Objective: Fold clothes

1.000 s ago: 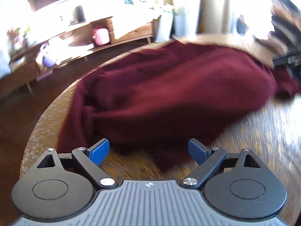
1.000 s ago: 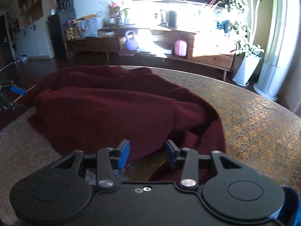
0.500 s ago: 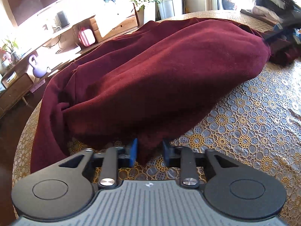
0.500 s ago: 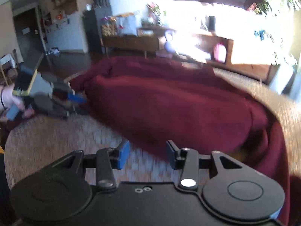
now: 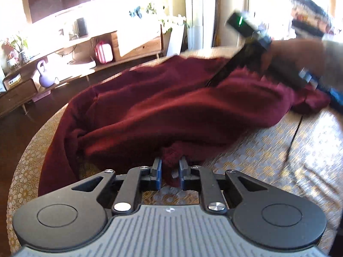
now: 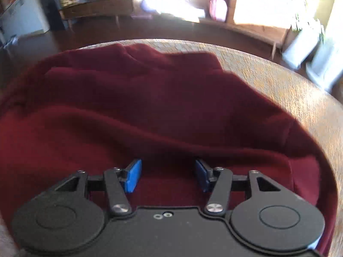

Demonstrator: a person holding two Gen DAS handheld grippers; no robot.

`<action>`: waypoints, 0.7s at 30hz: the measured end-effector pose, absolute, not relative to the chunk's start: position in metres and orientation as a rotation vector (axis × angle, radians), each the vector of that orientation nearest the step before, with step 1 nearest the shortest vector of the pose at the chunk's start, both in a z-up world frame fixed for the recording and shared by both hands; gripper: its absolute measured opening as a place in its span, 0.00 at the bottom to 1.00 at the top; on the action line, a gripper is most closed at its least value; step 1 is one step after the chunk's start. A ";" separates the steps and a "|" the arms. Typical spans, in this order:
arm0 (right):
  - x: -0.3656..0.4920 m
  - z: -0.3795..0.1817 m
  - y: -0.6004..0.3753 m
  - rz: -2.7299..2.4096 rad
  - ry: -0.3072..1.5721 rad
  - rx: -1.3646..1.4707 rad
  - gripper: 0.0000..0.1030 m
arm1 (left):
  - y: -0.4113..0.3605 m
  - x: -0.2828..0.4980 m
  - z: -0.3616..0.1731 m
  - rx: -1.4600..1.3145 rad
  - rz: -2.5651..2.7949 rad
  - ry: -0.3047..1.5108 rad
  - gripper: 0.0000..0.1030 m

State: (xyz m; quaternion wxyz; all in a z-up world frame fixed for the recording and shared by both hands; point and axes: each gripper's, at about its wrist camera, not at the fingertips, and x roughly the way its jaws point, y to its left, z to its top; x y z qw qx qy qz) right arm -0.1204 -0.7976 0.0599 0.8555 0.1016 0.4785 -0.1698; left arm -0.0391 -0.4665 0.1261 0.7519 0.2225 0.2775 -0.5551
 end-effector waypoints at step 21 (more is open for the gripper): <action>-0.130 0.093 -0.767 -0.332 0.876 0.132 1.00 | -0.385 -0.102 0.164 0.426 -1.198 0.614 0.02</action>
